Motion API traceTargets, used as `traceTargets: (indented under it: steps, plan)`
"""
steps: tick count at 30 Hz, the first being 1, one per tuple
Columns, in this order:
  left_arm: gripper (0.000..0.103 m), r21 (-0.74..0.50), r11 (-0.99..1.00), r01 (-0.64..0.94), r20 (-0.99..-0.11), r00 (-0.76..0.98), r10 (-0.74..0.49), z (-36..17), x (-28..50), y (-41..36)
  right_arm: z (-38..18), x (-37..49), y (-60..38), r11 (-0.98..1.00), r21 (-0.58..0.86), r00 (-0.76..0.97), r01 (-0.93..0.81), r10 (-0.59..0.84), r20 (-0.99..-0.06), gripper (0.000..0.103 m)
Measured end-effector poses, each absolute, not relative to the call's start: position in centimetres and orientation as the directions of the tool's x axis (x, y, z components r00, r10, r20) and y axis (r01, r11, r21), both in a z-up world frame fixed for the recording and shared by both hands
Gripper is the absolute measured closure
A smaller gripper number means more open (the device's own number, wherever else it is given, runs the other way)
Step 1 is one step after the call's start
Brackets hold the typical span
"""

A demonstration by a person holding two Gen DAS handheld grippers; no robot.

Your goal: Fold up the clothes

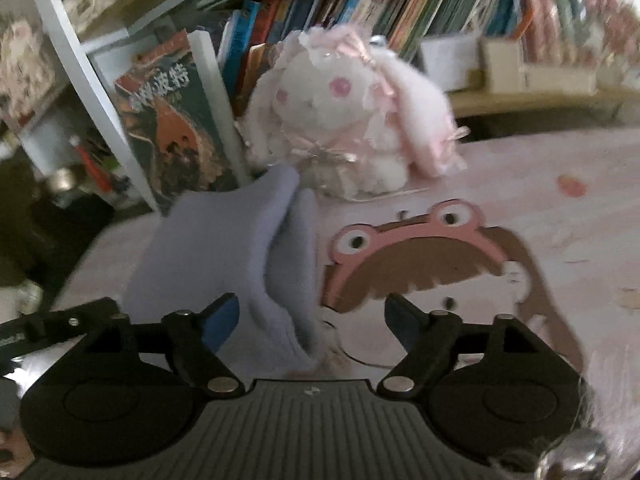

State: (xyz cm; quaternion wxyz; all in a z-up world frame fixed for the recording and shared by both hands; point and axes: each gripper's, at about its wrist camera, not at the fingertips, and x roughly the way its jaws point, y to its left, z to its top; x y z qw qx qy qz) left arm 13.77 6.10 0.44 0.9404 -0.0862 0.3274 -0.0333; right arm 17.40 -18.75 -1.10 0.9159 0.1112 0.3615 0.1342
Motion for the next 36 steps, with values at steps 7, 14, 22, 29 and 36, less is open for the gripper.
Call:
traceTargets:
  steps: [7,14,22,29,36]
  plan:
    - [0.016,-0.089,0.996,0.024,-0.658,0.749,-0.077,-0.1,11.8,4.2,-0.9,13.5,-17.1,0.975,0.149,0.732,-0.161,0.22,-0.645,0.01]
    - [0.006,-0.045,0.999,-0.009,-0.644,0.765,-0.022,0.0,9.8,3.7,-0.9,10.8,-16.5,0.983,0.118,0.735,-0.139,0.183,-0.653,0.006]
    - [0.005,-0.039,0.999,-0.034,-0.664,0.748,-0.001,-0.4,8.7,3.6,-1.0,9.0,-16.0,0.99,0.096,0.733,-0.107,0.144,-0.665,0.003]
    - [0.003,-0.01,1.0,-0.023,-0.655,0.756,0.011,-0.6,7.6,3.2,-1.1,8.1,-15.5,0.995,0.041,0.735,-0.091,0.095,-0.672,0.0]
    - [0.002,-0.007,1.0,-0.019,-0.648,0.761,0.01,-0.3,7.2,2.9,-1.1,7.7,-15.6,0.996,0.034,0.737,-0.081,0.082,-0.671,0.0]
